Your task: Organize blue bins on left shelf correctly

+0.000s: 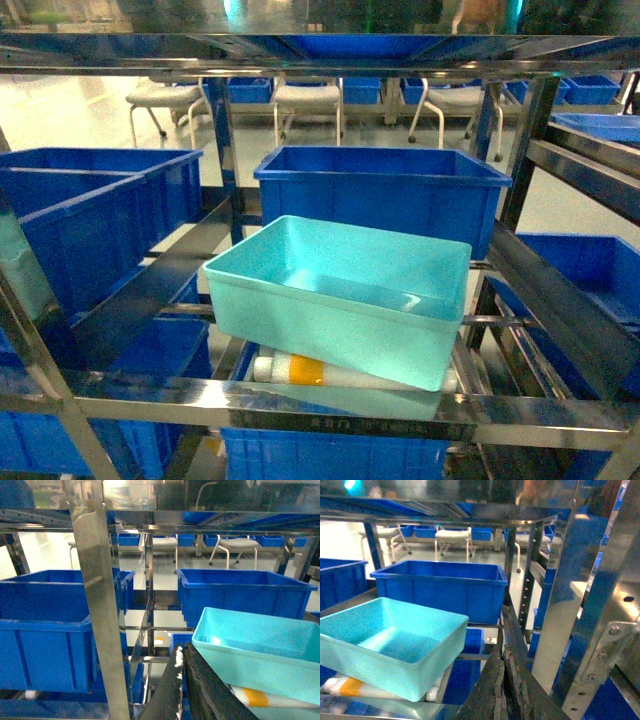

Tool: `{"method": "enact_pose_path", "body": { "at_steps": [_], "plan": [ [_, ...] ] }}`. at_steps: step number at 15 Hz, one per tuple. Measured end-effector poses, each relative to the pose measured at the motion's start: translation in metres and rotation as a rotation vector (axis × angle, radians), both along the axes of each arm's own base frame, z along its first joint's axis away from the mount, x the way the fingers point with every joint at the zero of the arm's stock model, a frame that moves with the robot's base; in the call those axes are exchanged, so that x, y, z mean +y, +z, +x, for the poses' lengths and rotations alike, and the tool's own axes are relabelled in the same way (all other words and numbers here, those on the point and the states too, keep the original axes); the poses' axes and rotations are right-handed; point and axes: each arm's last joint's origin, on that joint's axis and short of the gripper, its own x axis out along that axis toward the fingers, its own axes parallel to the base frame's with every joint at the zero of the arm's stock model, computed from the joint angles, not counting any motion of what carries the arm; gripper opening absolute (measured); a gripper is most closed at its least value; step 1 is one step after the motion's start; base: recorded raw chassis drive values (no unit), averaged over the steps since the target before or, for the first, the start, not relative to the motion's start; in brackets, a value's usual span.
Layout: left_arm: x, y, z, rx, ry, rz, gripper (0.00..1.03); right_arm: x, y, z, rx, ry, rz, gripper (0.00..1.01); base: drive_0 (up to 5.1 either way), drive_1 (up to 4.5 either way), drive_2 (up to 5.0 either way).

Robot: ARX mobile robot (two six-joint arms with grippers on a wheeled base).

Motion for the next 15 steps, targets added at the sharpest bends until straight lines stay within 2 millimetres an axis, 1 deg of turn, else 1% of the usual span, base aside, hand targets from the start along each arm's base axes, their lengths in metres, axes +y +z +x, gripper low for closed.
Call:
{"method": "enact_pose_path", "body": {
  "at_steps": [4, 6, 11, 15],
  "plan": [
    [0.000, 0.002, -0.005, -0.003, -0.002, 0.000, 0.02, -0.011, 0.003, -0.006, -0.014, -0.024, 0.001, 0.02, 0.0, 0.00, 0.0],
    [0.000, 0.004, -0.009, -0.008, -0.002, 0.000, 0.02, -0.011, 0.001, -0.011, 0.002, -0.015, 0.001, 0.02, 0.0, 0.00, 0.0],
    [0.000, 0.007, -0.021, -0.020, -0.002, 0.000, 0.02, -0.011, 0.008, -0.026, -0.030, -0.008, 0.001, 0.02, 0.0, 0.00, 0.0],
    [0.000, 0.007, -0.030, -0.022, -0.002, 0.000, 0.02, -0.011, 0.009, -0.036, -0.030, -0.008, 0.001, 0.02, 0.0, 0.00, 0.0]
  ]
}}
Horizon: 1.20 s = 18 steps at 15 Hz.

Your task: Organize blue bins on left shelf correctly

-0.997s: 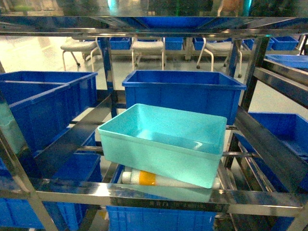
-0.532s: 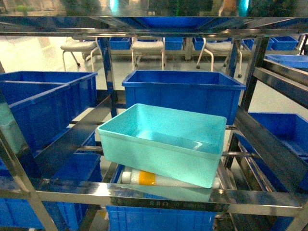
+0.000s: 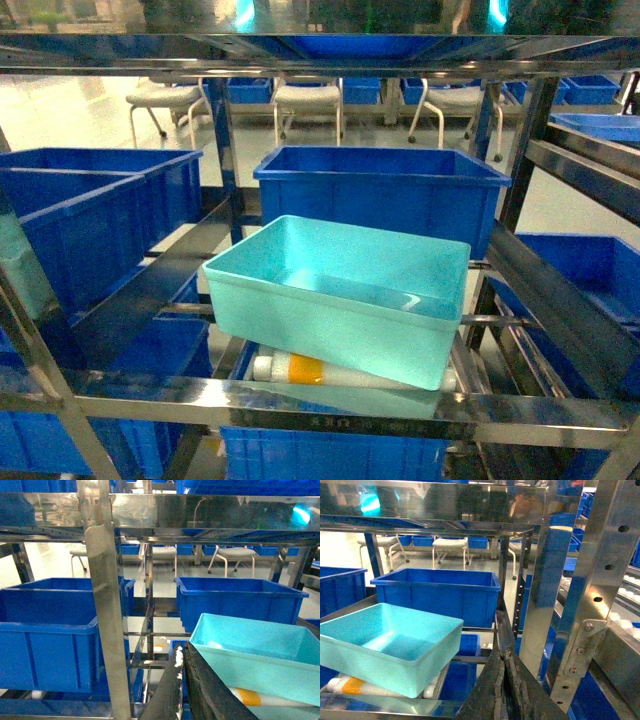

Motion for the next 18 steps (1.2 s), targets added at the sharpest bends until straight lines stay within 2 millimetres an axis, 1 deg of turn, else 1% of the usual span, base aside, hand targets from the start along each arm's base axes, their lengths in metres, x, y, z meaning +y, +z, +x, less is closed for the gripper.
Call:
{"method": "enact_pose_path", "body": {
  "at_steps": [5, 6, 7, 8, 9, 15, 16, 17, 18],
  "plan": [
    [0.000, -0.001, -0.006, 0.009, 0.000, 0.000, 0.02, 0.000, 0.000, -0.008, -0.003, 0.000, 0.000, 0.02, 0.0, 0.00, 0.0],
    [0.000, -0.007, -0.013, 0.058, -0.002, 0.000, 0.02, 0.000, 0.000, -0.009, -0.001, 0.000, 0.000, 0.02, 0.0, 0.00, 0.0],
    [0.000, -0.001, -0.016, -0.006, -0.002, 0.000, 0.02, 0.000, -0.001, -0.010, 0.002, 0.000, 0.000, 0.02, 0.0, 0.00, 0.0],
    [0.000, -0.005, -0.016, 0.024, -0.005, 0.000, 0.02, 0.000, -0.004, -0.014, 0.029, 0.002, 0.000, 0.02, 0.0, 0.00, 0.0],
    [0.000, -0.004, -0.016, 0.014, 0.000, 0.000, 0.02, 0.000, -0.004, -0.021, 0.011, 0.002, 0.000, 0.02, 0.0, 0.00, 0.0],
    [0.000, -0.004, -0.016, 0.017, -0.002, 0.000, 0.02, 0.000, -0.003, -0.021, 0.008, 0.002, -0.001, 0.02, 0.0, 0.00, 0.0],
    [0.000, -0.004, -0.016, 0.017, -0.002, 0.000, 0.13, 0.000, -0.003, -0.021, 0.008, 0.002, -0.002, 0.10, 0.0, 0.00, 0.0],
    [0.000, -0.004, -0.016, 0.017, -0.002, 0.000, 0.30, 0.000, -0.003, -0.021, 0.008, 0.002, -0.002, 0.25, 0.0, 0.00, 0.0],
    [0.000, -0.004, -0.016, 0.017, -0.002, 0.000, 0.42, 0.000, -0.003, -0.021, 0.008, 0.002, -0.002, 0.40, 0.0, 0.00, 0.0]
  ]
}}
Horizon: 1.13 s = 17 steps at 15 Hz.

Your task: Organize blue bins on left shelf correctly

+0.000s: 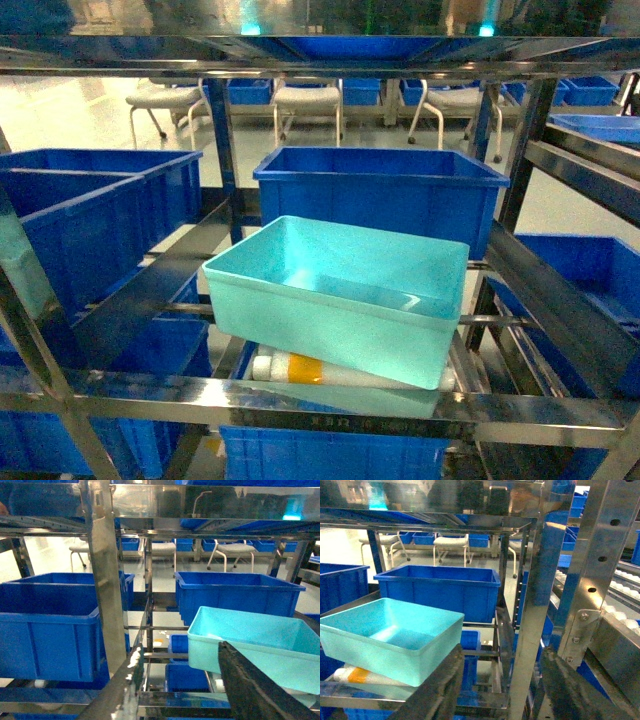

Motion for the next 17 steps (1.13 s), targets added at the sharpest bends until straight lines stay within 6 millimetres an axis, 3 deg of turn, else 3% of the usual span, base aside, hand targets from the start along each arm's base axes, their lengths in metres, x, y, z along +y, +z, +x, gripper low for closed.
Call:
{"method": "enact_pose_path", "body": {
  "at_steps": [4, 17],
  "plan": [
    [0.0000, 0.0000, 0.0000, 0.000, 0.000, 0.001, 0.99, 0.0000, 0.0000, 0.0000, 0.000, 0.000, 0.000, 0.96, 0.0, 0.00, 0.0],
    [0.0000, 0.0000, 0.0000, 0.000, 0.000, 0.001, 0.98, 0.0000, 0.0000, 0.0000, 0.000, 0.000, 0.000, 0.98, 0.0, 0.00, 0.0]
  ]
}}
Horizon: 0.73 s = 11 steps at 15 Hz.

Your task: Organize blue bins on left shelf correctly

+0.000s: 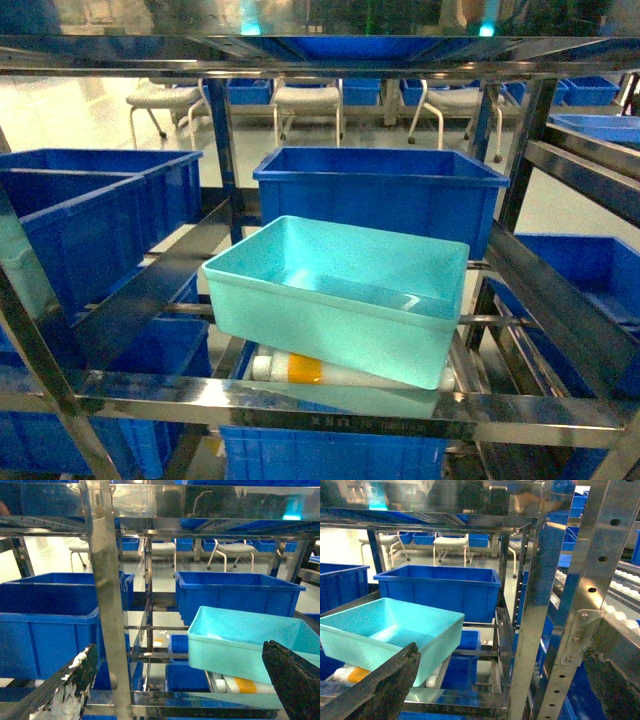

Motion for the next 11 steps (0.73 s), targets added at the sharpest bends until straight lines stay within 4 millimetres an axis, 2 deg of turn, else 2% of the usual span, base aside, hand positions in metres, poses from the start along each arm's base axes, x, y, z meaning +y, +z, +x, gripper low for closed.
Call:
{"method": "enact_pose_path", "body": {
  "at_steps": [11],
  "plan": [
    [0.0000, 0.0000, 0.0000, 0.000, 0.000, 0.000, 0.98, 0.0000, 0.0000, 0.0000, 0.000, 0.000, 0.000, 0.98, 0.0, 0.00, 0.0]
  ]
}}
